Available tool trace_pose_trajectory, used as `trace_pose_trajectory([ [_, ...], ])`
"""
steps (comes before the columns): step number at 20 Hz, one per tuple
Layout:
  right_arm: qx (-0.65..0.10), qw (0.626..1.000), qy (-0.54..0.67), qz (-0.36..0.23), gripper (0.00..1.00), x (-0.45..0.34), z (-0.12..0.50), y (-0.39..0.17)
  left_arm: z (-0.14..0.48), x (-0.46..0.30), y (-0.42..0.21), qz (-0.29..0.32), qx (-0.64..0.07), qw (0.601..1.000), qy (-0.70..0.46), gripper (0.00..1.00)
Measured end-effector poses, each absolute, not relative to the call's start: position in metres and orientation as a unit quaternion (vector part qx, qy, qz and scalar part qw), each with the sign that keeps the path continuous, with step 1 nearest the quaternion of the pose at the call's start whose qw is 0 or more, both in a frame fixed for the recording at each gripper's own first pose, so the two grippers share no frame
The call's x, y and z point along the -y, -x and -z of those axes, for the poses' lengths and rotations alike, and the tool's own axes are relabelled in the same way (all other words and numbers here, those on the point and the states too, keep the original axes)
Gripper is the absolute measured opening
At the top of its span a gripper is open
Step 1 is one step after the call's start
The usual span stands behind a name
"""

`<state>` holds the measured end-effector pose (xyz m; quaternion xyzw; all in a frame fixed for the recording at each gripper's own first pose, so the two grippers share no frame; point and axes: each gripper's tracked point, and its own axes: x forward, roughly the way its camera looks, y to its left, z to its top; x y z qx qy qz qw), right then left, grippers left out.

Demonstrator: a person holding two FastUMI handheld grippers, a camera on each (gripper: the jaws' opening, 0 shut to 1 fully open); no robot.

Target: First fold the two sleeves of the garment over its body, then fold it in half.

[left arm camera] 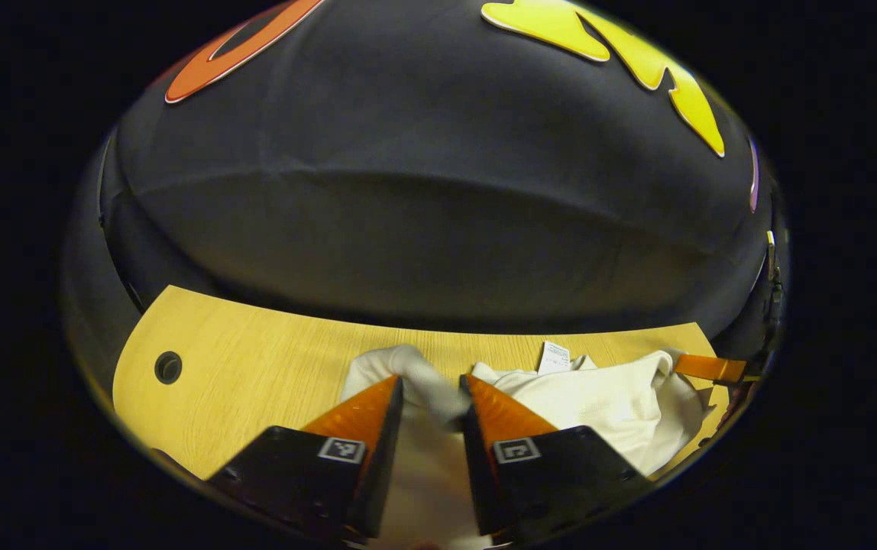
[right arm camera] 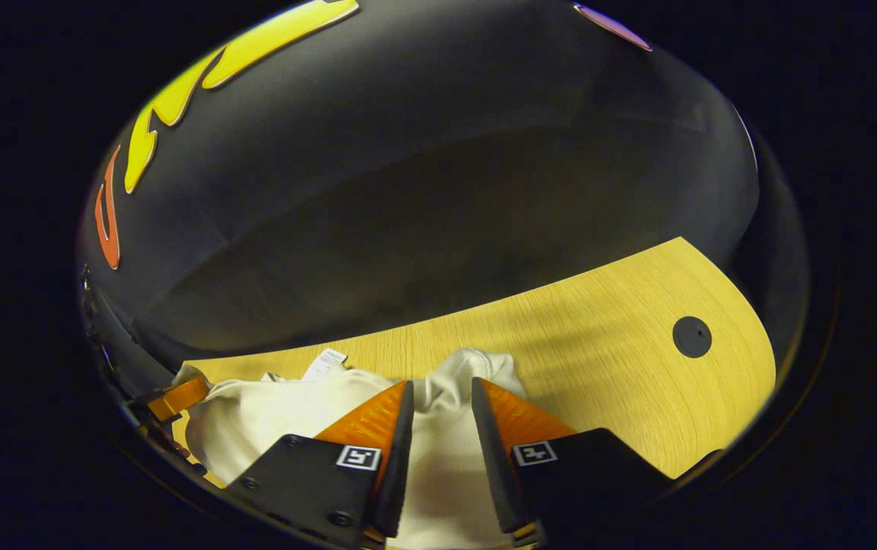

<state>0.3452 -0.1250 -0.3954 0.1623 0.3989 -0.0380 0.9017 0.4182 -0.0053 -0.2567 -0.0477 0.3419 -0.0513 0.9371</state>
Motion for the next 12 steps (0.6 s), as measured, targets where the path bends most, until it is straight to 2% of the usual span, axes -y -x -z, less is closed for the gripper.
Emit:
trace_pose_trajectory([
  [1,-0.389,0.906,-0.159,0.045,0.46,0.126,0.388,-0.340,0.249,0.000,-0.416,0.048,-0.332,0.941,0.042,0.68],
  [2,-0.380,0.911,-0.152,0.052,0.47,0.129,0.382,-0.335,0.240,-0.006,-0.415,0.044,-0.321,0.945,0.038,0.67],
  [3,-0.370,0.915,-0.148,0.055,0.47,0.127,0.374,-0.331,0.232,-0.011,-0.413,0.036,-0.309,0.950,0.031,0.93],
  [4,-0.364,0.919,-0.142,0.057,0.59,0.127,0.367,-0.323,0.224,-0.018,-0.414,0.026,-0.292,0.956,0.026,1.00],
  [5,-0.360,0.922,-0.134,0.056,0.58,0.127,0.360,-0.313,0.212,-0.023,-0.414,0.016,-0.276,0.961,0.021,0.95],
  [6,-0.353,0.926,-0.126,0.051,0.71,0.125,0.350,-0.303,0.201,-0.027,-0.411,0.011,-0.263,0.965,0.020,0.96],
  [7,-0.345,0.930,-0.117,0.048,0.75,0.121,0.338,-0.294,0.191,-0.031,-0.402,0.005,-0.257,0.966,0.020,0.97],
  [8,-0.335,0.935,-0.108,0.045,0.83,0.120,0.325,-0.283,0.181,-0.037,-0.394,-0.005,-0.250,0.968,0.018,0.97],
  [9,-0.323,0.940,-0.102,0.042,0.80,0.117,0.310,-0.275,0.170,-0.039,-0.385,-0.008,-0.243,0.970,0.021,0.97],
  [10,-0.312,0.944,-0.098,0.037,0.89,0.115,0.292,-0.265,0.152,-0.039,-0.374,-0.006,-0.233,0.972,0.024,0.97],
  [12,-0.280,0.955,-0.091,0.031,0.90,0.111,0.251,-0.244,0.112,-0.045,-0.351,-0.007,-0.202,0.979,0.024,0.97],
])
